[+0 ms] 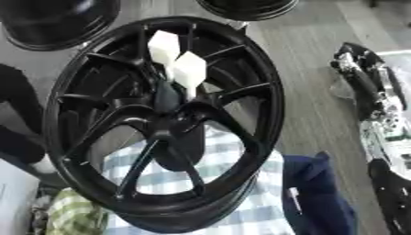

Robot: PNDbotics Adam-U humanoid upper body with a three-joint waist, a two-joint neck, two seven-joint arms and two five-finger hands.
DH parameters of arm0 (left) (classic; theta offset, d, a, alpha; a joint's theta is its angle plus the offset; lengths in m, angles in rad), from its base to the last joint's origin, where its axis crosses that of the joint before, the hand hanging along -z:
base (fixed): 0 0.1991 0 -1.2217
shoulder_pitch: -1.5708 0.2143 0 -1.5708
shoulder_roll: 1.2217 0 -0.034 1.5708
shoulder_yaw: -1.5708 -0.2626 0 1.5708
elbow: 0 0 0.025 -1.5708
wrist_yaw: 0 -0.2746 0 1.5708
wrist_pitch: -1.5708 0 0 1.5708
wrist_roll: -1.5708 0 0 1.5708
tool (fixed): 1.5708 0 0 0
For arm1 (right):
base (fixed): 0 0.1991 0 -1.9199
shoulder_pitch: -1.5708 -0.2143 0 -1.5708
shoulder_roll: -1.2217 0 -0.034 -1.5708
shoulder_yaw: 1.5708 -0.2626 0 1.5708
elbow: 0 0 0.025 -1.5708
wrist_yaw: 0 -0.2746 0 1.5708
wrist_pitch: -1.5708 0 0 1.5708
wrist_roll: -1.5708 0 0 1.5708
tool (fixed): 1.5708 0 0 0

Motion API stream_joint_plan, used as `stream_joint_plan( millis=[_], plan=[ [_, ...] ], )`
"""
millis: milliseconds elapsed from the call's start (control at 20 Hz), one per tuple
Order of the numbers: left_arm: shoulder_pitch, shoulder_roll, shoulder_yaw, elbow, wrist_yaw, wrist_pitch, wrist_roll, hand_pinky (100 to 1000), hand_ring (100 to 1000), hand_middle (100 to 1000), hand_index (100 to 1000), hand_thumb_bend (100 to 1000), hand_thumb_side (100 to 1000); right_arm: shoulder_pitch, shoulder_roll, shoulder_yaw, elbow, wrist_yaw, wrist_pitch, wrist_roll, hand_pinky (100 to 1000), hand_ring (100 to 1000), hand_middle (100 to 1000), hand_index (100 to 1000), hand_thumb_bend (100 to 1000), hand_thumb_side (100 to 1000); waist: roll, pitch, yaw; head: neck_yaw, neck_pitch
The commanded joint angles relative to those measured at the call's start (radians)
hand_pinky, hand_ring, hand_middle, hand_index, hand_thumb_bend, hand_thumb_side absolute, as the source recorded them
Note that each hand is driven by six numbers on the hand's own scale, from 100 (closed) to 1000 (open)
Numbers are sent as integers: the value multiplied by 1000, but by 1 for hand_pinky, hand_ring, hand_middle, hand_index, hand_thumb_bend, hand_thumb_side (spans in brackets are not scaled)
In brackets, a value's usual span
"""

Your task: Pull the pin out of the wheel hub.

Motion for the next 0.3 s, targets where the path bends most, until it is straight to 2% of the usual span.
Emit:
stream_joint_plan(
  millis=[50,100,300],
  plan=[
    [-31,-84,8,-57,122,-26,135,776,701,689,735,100,732,-17,-18,-5,-28,-9,-3,-2,901,737,663,806,112,451,-9,-20,-4,9,6],
    [-33,-112,3,-69,148,-35,162,778,713,711,743,100,763,-19,-17,-5,-29,-10,-3,-2,901,737,664,806,111,449,-12,-19,-6,11,6],
    [-24,-237,-3,-83,216,-47,250,773,702,708,744,100,809,-24,-13,-7,-35,-15,-7,-7,901,737,665,806,111,445,-22,-17,-10,16,1]
  ],
)
